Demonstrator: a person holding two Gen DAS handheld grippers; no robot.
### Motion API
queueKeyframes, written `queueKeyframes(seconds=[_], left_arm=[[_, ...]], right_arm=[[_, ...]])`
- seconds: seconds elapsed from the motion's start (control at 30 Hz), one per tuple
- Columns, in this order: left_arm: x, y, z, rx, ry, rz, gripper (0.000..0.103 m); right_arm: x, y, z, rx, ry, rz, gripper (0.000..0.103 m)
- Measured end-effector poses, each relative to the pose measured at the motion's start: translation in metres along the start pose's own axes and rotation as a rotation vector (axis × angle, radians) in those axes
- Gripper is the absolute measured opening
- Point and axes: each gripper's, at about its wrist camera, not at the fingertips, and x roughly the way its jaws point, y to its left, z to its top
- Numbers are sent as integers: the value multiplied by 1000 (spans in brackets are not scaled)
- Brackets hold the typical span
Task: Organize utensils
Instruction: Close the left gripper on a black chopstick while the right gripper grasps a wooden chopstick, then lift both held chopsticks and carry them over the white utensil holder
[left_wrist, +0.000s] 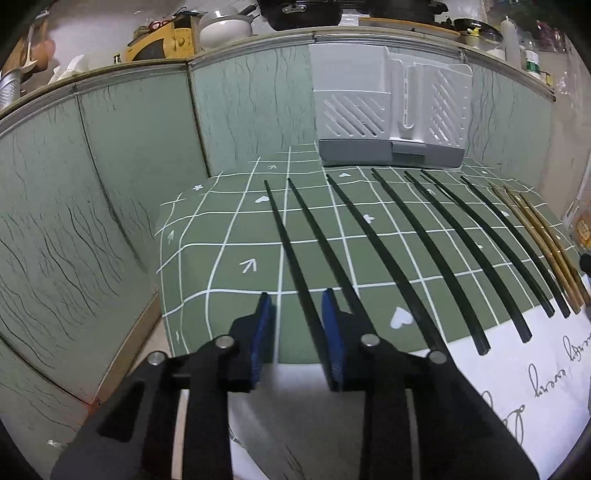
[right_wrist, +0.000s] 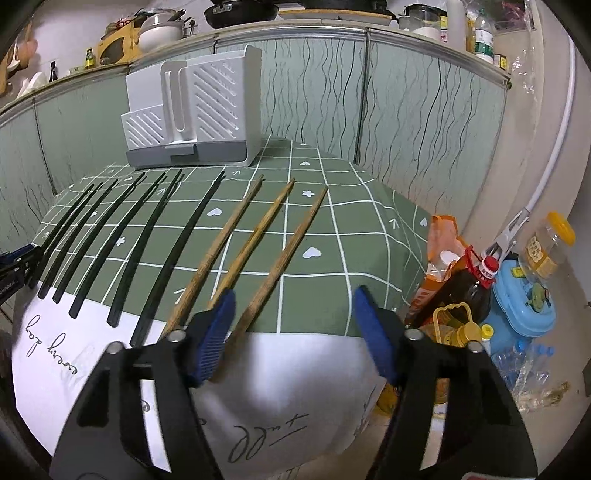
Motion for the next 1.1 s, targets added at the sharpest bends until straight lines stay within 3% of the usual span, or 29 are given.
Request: queueKeyframes(seconds=[0.2,0.37,0.73,1.1], left_arm=[[-2,-4,-2,3,-7,-26,11],[-3,-3,-3,-12,-10,-34,11],[-5,-2,-4,-9,-10,-38,9],[-20,13,2,-69,-11,-76,6]], right_arm=[[7,13,-3,-16,37,17,39],[11,24,-6,-21,53,12,24],[5,23,-11,60,52,-27,9],[-10,7,-8,81,36,-20,7]])
